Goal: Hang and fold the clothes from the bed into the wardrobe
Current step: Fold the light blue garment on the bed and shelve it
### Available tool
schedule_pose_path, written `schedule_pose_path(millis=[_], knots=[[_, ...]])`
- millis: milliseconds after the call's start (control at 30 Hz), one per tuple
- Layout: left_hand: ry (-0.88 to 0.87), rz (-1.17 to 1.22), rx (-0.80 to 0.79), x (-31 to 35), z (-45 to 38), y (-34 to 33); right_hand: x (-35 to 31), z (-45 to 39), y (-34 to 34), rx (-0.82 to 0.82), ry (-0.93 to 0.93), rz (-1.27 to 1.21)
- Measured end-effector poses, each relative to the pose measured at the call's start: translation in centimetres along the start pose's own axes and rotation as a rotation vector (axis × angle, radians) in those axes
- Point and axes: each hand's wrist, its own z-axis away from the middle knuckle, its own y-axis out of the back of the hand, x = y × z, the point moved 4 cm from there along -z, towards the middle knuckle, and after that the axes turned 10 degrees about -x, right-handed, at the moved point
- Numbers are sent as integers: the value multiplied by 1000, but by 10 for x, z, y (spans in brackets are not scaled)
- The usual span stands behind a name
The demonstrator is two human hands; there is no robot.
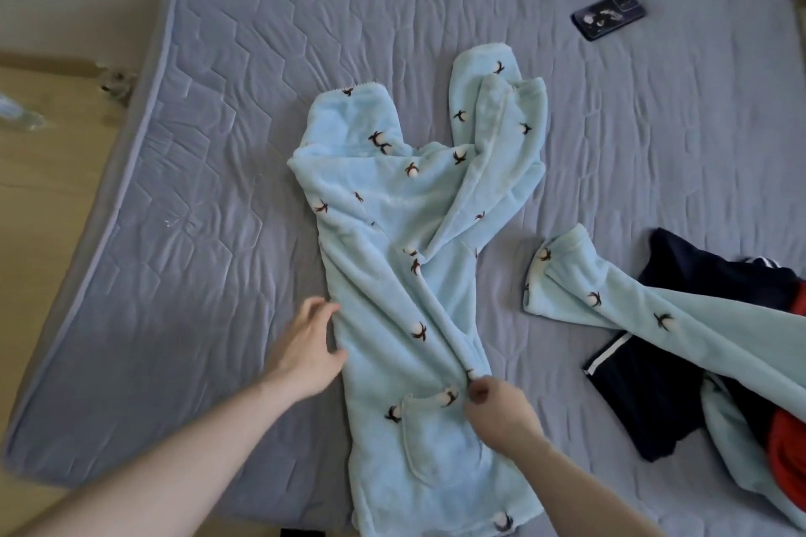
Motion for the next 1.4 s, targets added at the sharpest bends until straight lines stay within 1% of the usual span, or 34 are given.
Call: schedule_pose_path(millis=[100,167,267,367,500,600,700,767,833,900,1000,1067,1100,1133,1200,1267,1300,1333,1367,1400], knots=[[-22,-16,56,33,-44,34,-38,-19,61,181,88,-172],[-13,-31,70,51,-70,49,-63,-32,106,266,143,-332],[-3,-76,10,66,-102,58,-93,-52,167,358,165,-518],[10,-154,-74,63,-125,50,-114,-77,208,404,149,-660],[24,-242,-137,48,-144,26,-130,-112,233,430,137,-825],[34,-269,-140,42,-157,17,-138,-134,236,437,102,-975],[43,-288,-136,43,-165,12,-143,-150,240,426,70,-1062],[54,-298,-145,45,-165,13,-149,-153,243,395,113,-1118],[60,-291,-165,47,-165,17,-156,-150,250,440,199,-1134],[59,-277,-204,49,-164,23,-167,-132,257,562,327,-1092],[22,-237,-257,53,-161,36,-188,-85,257,758,511,-815],[-25,-153,-232,52,-155,51,-205,-54,247,790,642,-612],[-41,-65,-198,48,-152,61,-215,-40,240,786,714,-521],[-44,65,-152,41,-149,70,-226,-28,231,771,789,-436],[-35,381,-2,23,-138,88,-251,-12,205,698,935,-247],[-19,673,204,3,-128,104,-273,-8,169,550,1012,-46],[-2,773,293,-5,-123,110,-282,-13,149,451,986,36],[13,830,359,-11,-118,116,-288,-21,130,352,920,120],[23,864,387,-15,-114,120,-291,-32,112,262,823,217],[22,900,381,-16,-112,122,-290,-44,96,181,716,302]])
